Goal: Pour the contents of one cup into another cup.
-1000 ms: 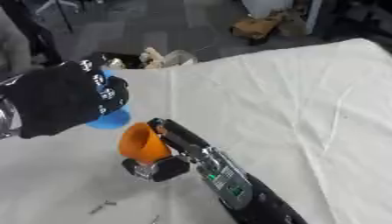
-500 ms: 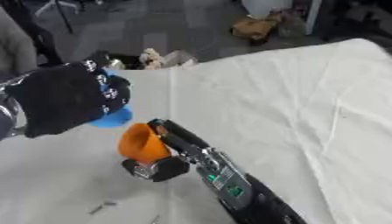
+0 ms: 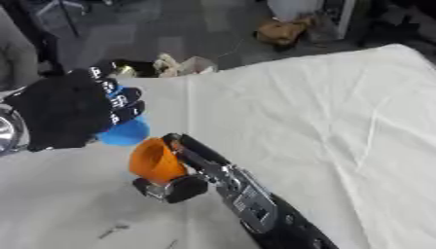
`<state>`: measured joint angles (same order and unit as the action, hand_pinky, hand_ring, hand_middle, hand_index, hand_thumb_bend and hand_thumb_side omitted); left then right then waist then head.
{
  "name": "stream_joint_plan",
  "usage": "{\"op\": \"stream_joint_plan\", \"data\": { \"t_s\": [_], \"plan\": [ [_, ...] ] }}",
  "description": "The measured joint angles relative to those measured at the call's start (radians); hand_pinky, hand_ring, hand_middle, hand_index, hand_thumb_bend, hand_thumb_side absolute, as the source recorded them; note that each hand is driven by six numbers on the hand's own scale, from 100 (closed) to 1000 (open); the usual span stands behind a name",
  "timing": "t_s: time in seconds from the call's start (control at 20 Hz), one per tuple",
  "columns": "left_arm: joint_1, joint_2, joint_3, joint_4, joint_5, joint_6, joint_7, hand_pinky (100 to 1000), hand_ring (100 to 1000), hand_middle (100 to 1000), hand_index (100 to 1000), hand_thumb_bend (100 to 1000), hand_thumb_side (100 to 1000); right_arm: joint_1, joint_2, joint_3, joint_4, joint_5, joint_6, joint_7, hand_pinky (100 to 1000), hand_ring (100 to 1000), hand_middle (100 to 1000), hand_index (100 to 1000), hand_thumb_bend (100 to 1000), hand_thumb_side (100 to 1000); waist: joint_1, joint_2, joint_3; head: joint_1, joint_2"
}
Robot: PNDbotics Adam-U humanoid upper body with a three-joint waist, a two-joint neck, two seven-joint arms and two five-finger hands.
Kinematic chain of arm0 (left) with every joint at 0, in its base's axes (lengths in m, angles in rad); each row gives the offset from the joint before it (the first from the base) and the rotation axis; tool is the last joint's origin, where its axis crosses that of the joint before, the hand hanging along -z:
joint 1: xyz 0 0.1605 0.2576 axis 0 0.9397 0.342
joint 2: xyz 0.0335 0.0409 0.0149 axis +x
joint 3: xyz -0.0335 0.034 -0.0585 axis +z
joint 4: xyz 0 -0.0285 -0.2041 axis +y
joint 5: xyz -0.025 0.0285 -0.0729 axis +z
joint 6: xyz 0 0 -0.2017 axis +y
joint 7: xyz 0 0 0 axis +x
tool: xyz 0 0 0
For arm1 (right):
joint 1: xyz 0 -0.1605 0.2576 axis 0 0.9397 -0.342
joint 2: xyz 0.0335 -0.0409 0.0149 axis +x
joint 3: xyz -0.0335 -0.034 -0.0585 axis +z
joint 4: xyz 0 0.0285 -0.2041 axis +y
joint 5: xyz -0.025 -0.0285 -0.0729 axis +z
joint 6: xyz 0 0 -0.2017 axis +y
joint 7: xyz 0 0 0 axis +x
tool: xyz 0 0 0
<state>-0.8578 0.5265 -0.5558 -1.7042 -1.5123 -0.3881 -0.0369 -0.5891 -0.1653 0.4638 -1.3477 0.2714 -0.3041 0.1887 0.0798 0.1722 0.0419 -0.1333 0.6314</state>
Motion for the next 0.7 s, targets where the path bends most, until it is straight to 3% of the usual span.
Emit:
{"op": "stream_joint_plan", "data": {
  "t_s": [0.35, 0.5, 0.7],
  "plan": [
    [0.062, 0.0, 0.08, 0.042, 0.319, 0.11, -0.079, 540, 349, 188, 416, 100, 284, 0.009, -0.001, -0.018, 0.049, 0.036, -0.023, -0.023, 751, 495, 345, 635, 100, 454, -0.003, 0.003, 0.003, 0.0, 0.0],
    [0.093, 0.0, 0.117, 0.042, 0.412, 0.153, -0.108, 534, 388, 185, 407, 100, 282, 0.012, -0.003, -0.036, 0.083, 0.079, -0.043, -0.045, 819, 610, 472, 724, 100, 525, -0.006, 0.003, 0.005, -0.001, 0.0],
    [0.129, 0.0, 0.158, 0.044, 0.533, 0.204, -0.146, 527, 438, 178, 395, 100, 281, 0.017, -0.008, -0.067, 0.131, 0.149, -0.074, -0.079, 926, 754, 648, 868, 291, 584, -0.008, 0.004, 0.006, -0.001, -0.001]
  ]
}}
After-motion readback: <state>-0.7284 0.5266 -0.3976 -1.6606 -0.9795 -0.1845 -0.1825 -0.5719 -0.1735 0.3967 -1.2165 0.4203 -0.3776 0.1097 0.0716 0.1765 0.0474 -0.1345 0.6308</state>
